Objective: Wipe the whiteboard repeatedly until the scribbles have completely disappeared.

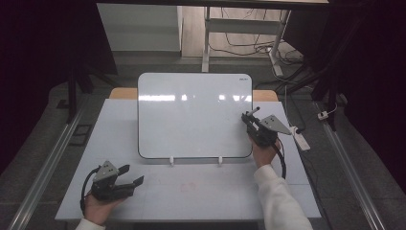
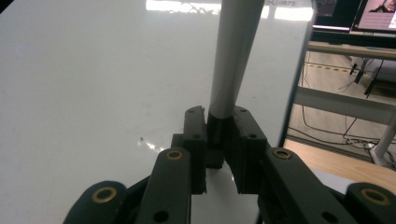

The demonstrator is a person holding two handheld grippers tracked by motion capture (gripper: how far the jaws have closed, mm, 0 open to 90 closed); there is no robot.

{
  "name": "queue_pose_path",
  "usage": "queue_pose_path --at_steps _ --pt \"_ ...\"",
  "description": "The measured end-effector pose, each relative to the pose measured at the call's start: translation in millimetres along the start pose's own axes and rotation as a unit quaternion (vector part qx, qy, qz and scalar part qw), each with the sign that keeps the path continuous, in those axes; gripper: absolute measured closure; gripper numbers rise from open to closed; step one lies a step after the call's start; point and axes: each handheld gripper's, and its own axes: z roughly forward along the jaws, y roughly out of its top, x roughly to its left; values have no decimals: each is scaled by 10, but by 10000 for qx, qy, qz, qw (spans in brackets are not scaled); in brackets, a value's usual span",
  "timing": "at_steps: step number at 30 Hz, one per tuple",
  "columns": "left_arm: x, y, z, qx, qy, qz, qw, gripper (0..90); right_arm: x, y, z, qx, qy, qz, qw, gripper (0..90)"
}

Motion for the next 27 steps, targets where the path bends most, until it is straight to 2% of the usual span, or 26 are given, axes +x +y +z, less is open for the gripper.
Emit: queue_pose_path --at_steps 1,3,4,5,8,10,14,16,18,19,21,23,25,27 --pt "-3 1 0 -2 8 7 10000 274 20 -1 11 -7 29 -28 10000 779" --pt "-6 3 2 -2 4 12 10000 274 107 0 43 30 230 -163 9996 779" --pt "-7 4 5 2 6 10 10000 274 136 13 60 55 229 -334 9992 779" --pt "-8 4 10 13 -9 8 10000 274 123 32 79 58 219 -346 9991 779" --pt "-21 5 11 15 -7 26 10000 274 -20 123 114 -39 -15 17 10000 778" --pt "-19 8 8 4 -13 30 10000 274 -42 145 130 -23 4 144 9999 779" --pt "-9 9 17 9 -11 21 10000 274 174 90 157 135 399 -185 9989 778" --pt "-19 12 12 3 -14 44 10000 273 179 99 161 148 402 -223 9988 779" --pt "-27 11 2 -11 -19 47 10000 274 101 109 141 72 170 -58 9998 778" --pt "-24 11 -2 -15 -24 46 10000 274 64 110 130 54 125 49 9999 778" --pt "-21 14 -6 -35 -20 31 10000 274 66 110 101 122 116 5 9999 778" --pt "-28 24 -8 -57 -43 46 10000 273 108 111 39 199 277 51 9994 778" --pt "-47 39 -10 -78 -59 75 9999 273 179 106 -66 168 579 163 9980 778" --pt "-71 61 -11 -118 -69 108 9998 273 269 94 -172 264 939 196 9950 778"
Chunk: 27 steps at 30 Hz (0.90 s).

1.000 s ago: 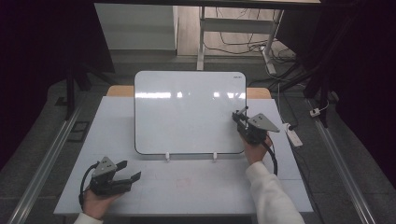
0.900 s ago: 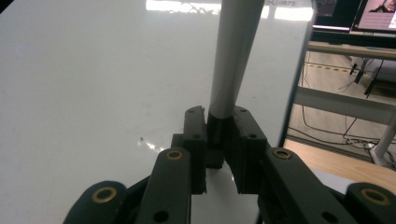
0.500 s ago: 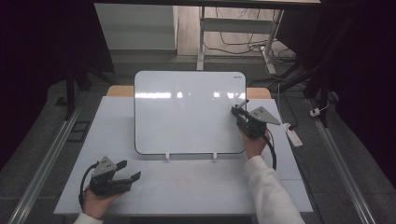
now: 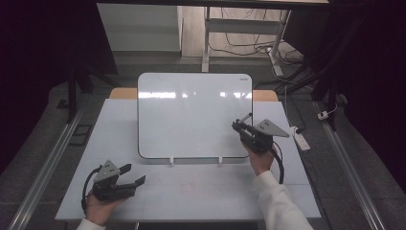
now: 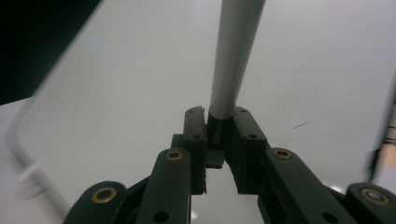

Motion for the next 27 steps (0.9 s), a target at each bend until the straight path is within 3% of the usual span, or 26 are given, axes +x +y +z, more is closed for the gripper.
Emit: queue_pose_path --at_steps 3,7,14,18,22,27 --pt "-36 46 5 -83 -25 44 10000 273 141 -52 -112 193 431 86 9988 778" --pt "-99 149 31 -240 -62 130 9996 273 305 -138 -222 527 893 234 9943 778" --pt "-360 425 105 -528 -338 473 9969 292 564 -211 -331 743 1473 384 9855 777" --pt "-609 632 187 -679 -612 789 9927 314 727 -246 -322 845 1699 477 9807 777" --pt "-890 859 296 -808 -958 1115 9858 336 895 -282 -283 996 1892 564 9752 777" --pt "-1133 1019 445 -807 -1269 1399 9787 387 1076 -315 -226 1051 2161 616 9687 776"
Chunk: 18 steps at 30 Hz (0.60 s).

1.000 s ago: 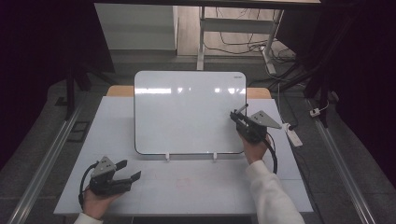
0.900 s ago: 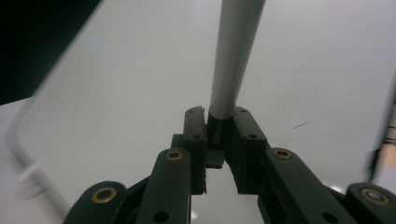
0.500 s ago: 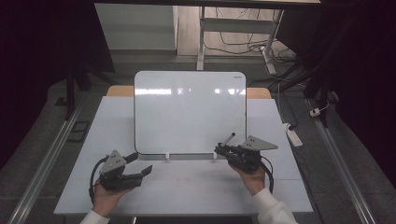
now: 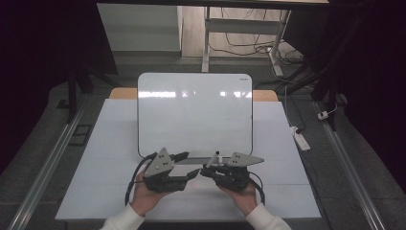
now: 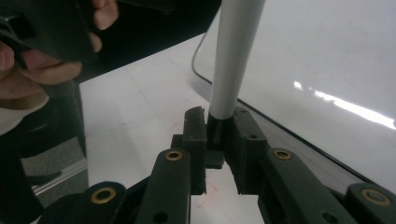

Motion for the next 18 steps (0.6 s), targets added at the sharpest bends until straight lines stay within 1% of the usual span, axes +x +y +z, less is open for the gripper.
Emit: queue_pose_path --at_steps 1,3,5,7,12,14,16,18 --pt "-19 17 47 21 -42 18 10000 402 17 0 19 12 39 -25 10000 776" --pt "-31 39 135 73 -123 53 9999 444 41 -11 50 34 148 6 9999 777" --pt "-37 50 186 108 -194 75 9997 494 71 -28 77 94 222 -16 9997 777" --pt "-51 61 229 143 -229 152 9995 547 89 -38 90 118 280 -26 9995 776" --pt "-44 54 257 136 -188 203 9995 729 118 -47 100 131 343 -45 9993 776" --pt "-35 51 259 128 -282 180 9994 800 125 -50 106 137 345 -28 9993 776" --pt "-47 52 256 148 -254 205 9994 811 126 -52 110 136 347 -16 9993 776" --pt "-46 52 246 161 -261 188 9994 815 134 -53 116 126 367 15 9992 775"
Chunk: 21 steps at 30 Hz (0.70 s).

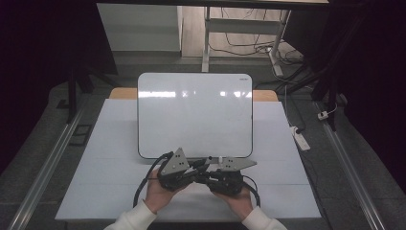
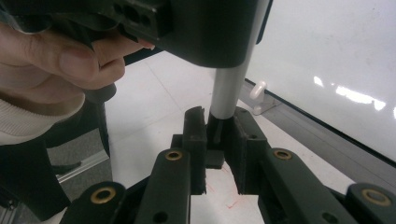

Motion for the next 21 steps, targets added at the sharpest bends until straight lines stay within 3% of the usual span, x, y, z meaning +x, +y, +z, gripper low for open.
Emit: queue_pose_path --at_steps 3,6,10,15,18,21 --pt "25 4 -41 40 -33 -105 9999 818 19 1 11 -3 -25 -12 10000 766" --pt "86 2 -138 139 246 -122 9995 819 35 5 -12 -88 -86 -76 9999 677" --pt "343 -57 -352 252 660 -519 9961 818 -24 40 -249 -274 -556 -130 9980 600" --pt "767 -200 -549 286 1154 -1226 9853 818 -243 -4 -684 -433 -1279 -20 9908 555" --pt "935 -237 -576 300 1324 -1479 9796 817 -392 -89 -958 -363 -1742 48 9840 552" --pt "1102 -265 -547 401 1503 -1740 9724 817 -491 -165 -1152 -316 -2090 78 9774 551"
